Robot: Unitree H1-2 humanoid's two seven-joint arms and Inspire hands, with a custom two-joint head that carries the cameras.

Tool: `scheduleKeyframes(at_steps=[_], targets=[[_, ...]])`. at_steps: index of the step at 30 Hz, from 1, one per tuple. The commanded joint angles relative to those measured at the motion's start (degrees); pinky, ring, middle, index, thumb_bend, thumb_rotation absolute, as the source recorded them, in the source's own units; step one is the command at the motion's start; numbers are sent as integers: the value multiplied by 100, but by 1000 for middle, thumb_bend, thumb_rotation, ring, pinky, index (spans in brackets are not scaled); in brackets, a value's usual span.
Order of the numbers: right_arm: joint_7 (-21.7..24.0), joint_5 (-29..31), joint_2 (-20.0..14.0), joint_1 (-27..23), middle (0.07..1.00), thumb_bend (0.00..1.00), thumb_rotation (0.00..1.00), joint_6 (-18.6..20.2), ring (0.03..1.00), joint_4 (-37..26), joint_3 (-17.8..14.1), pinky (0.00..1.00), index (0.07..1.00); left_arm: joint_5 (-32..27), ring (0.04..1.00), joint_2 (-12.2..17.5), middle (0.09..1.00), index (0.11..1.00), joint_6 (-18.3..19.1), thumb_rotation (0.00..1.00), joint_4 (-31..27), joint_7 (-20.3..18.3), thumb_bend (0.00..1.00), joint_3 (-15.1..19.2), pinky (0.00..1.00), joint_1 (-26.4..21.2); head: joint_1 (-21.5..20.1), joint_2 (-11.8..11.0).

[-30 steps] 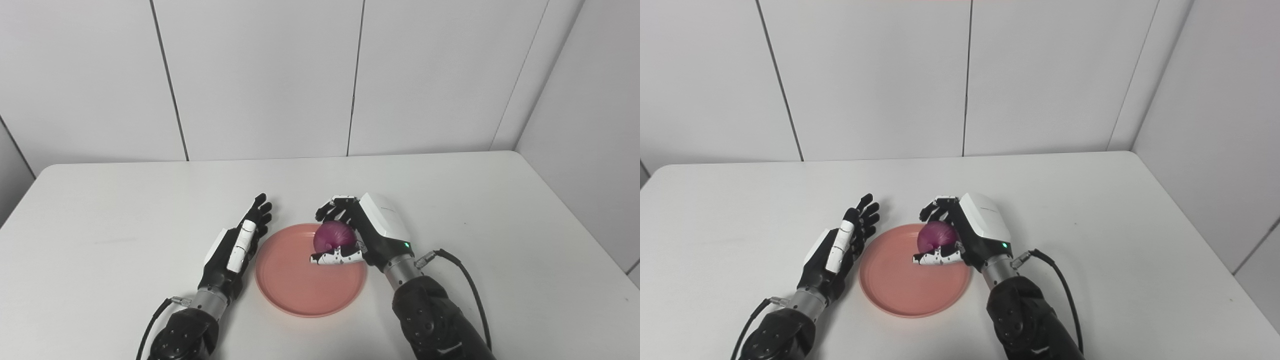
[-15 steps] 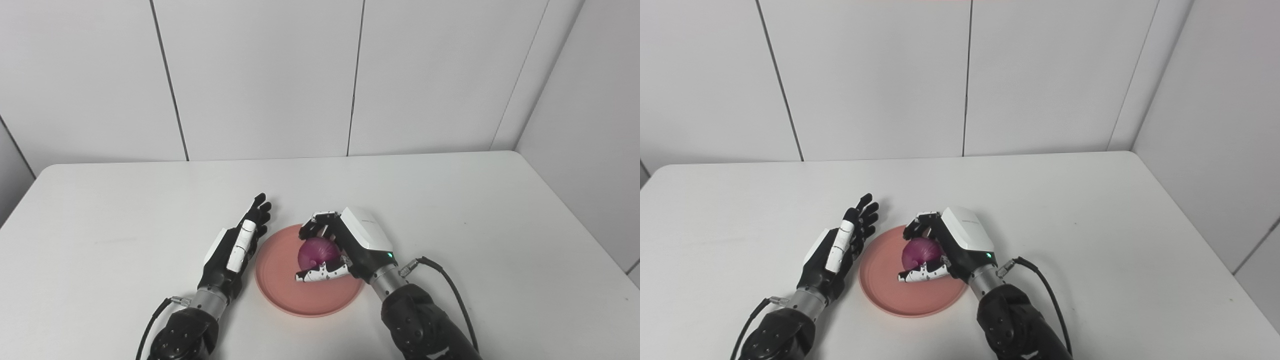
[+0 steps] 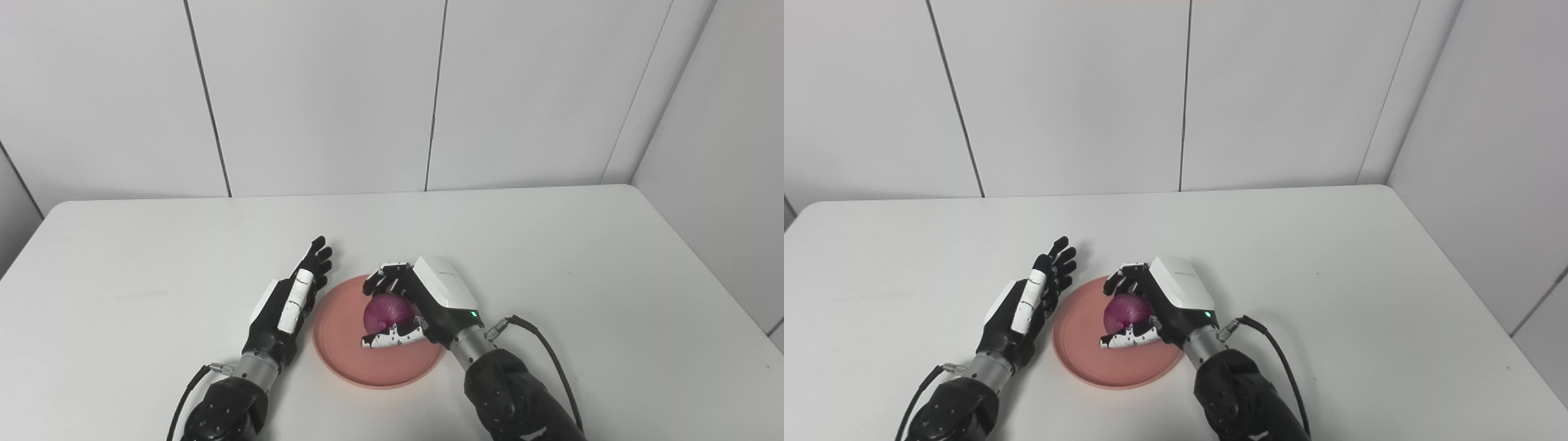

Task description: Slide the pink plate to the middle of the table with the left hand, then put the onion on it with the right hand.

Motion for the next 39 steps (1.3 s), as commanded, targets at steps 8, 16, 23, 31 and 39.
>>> scheduleKeyframes(at_steps=[8, 16, 23, 31, 39], targets=[[199, 148, 79, 12, 730, 824, 548, 115, 707, -466, -241, 637, 742, 5, 982, -54, 985, 988, -220, 1000, -97, 18, 804, -2, 987, -258, -10, -11], [236, 285, -28, 48, 779, 792, 844, -174, 749, -525, -262, 692, 804, 5, 984, -53, 982, 986, -158, 1000, -131, 33, 814, 14, 1000, -252, -15, -12], [142, 509, -74, 86, 855, 779, 969, -292, 828, -657, -366, 751, 867, 28, 990, -39, 983, 986, -165, 1000, -107, 39, 817, 10, 1000, -256, -4, -27], [81, 1168, -38, 50, 879, 747, 1000, -242, 845, -799, -886, 769, 879, 107, 985, -6, 978, 982, -161, 1000, -89, 77, 825, 8, 1000, -258, 2, -36], [112, 1739, -110, -83, 910, 685, 1000, -251, 897, -607, -1312, 844, 906, 106, 991, 1, 984, 986, -140, 1000, -104, 77, 822, 55, 1000, -253, 3, -44]])
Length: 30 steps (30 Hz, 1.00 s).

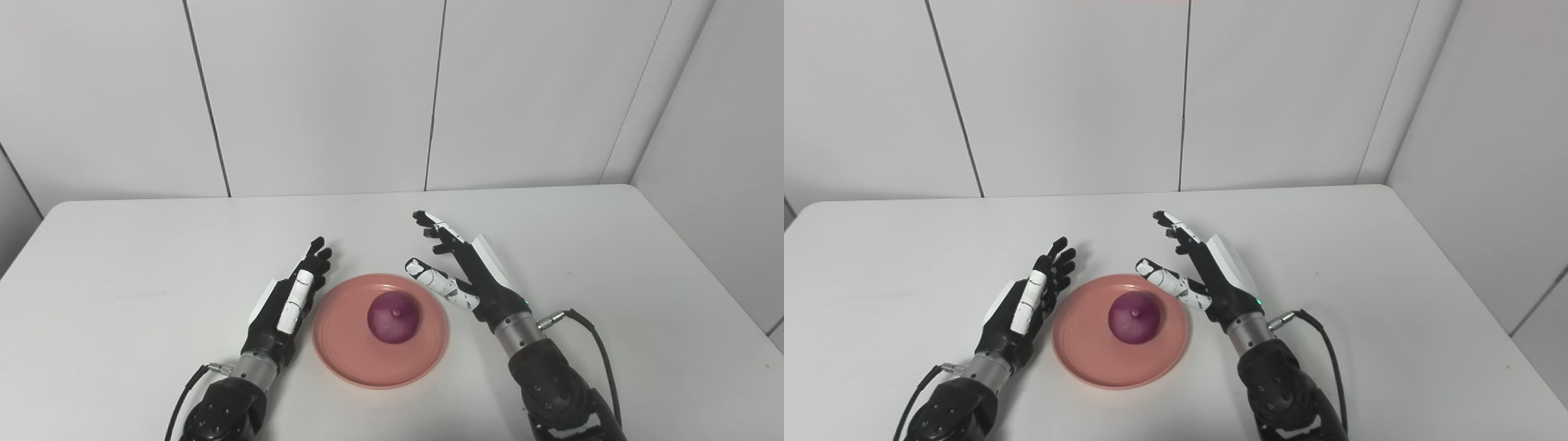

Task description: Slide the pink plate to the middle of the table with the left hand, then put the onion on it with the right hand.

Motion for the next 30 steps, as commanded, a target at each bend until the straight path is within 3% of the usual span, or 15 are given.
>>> scheduleKeyframes(at_steps=[1, 14, 30], targets=[[-55, 183, -32, -295, 916, 696, 1000, -176, 905, -20, -147, 856, 913, 16, 990, -14, 983, 986, -144, 1000, -105, 62, 821, 33, 1000, -253, 3, -8], [-103, 1141, 181, -346, 954, 661, 1000, -231, 952, 863, -629, 952, 958, -17, 984, 41, 983, 983, -181, 1000, -156, 47, 795, 110, 1000, -182, 35, 26], [-34, 1293, 181, -178, 954, 679, 1000, -2, 953, 890, -534, 952, 955, 16, 989, 62, 986, 983, -169, 1000, -136, 42, 811, 173, 1000, -174, 180, 53]])
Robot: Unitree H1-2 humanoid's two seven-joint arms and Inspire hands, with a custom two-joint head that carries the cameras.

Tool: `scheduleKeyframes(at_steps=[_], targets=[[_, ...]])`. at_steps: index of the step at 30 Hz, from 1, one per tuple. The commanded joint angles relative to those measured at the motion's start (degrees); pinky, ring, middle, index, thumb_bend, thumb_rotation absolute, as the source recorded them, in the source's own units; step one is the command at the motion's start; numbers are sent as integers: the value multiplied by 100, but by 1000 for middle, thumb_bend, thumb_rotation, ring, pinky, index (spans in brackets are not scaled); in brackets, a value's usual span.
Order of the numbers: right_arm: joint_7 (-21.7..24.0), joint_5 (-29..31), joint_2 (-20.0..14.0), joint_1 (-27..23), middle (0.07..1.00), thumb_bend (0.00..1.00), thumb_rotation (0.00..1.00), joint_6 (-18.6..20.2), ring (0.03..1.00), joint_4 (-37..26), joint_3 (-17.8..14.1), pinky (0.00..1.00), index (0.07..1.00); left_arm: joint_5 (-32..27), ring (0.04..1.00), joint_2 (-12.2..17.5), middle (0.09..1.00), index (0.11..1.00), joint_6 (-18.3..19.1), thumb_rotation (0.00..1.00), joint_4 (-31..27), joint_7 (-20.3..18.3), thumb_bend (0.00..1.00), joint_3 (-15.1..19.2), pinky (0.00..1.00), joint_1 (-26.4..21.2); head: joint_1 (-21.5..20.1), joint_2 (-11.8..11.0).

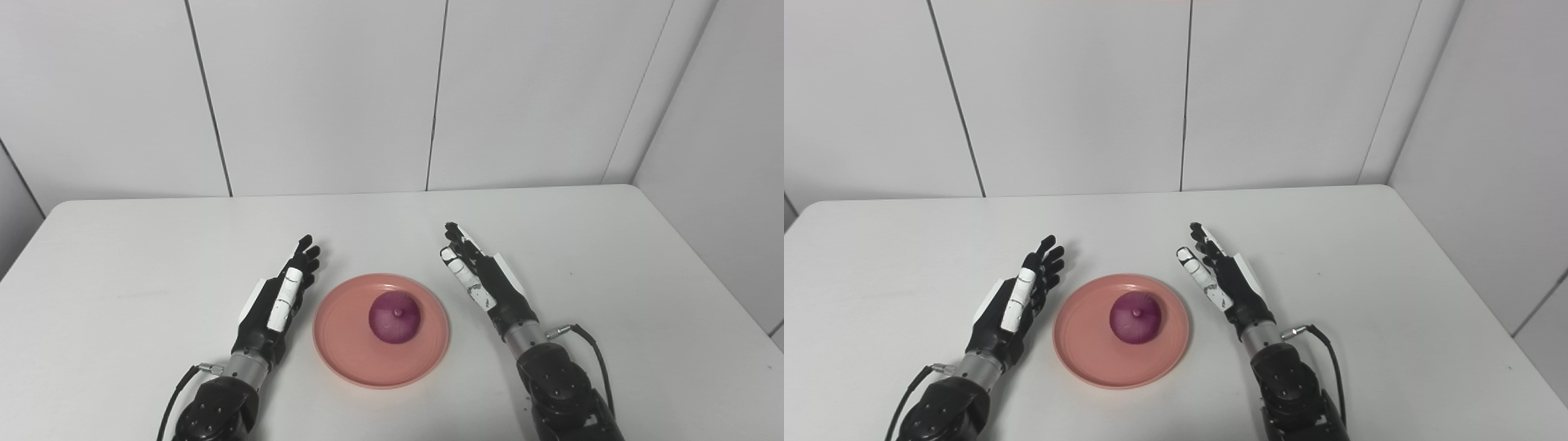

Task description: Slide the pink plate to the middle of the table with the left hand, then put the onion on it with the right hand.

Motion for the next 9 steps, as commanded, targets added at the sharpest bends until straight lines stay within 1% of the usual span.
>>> scheduleKeyframes(at_steps=[1, 9], targets=[[-17, 37, -3, -159, 954, 680, 1000, -8, 954, -195, -9, 956, 957, -12, 990, 38, 987, 984, -164, 1000, -126, 1, 813, -1, 1000, -181, 5, -8], [1, 118, 6, -158, 959, 694, 1000, 64, 974, -211, -15, 992, 964, 3, 990, 46, 984, 984, -132, 1000, -138, 16, 813, 2, 1000, -186, 65, 19]])
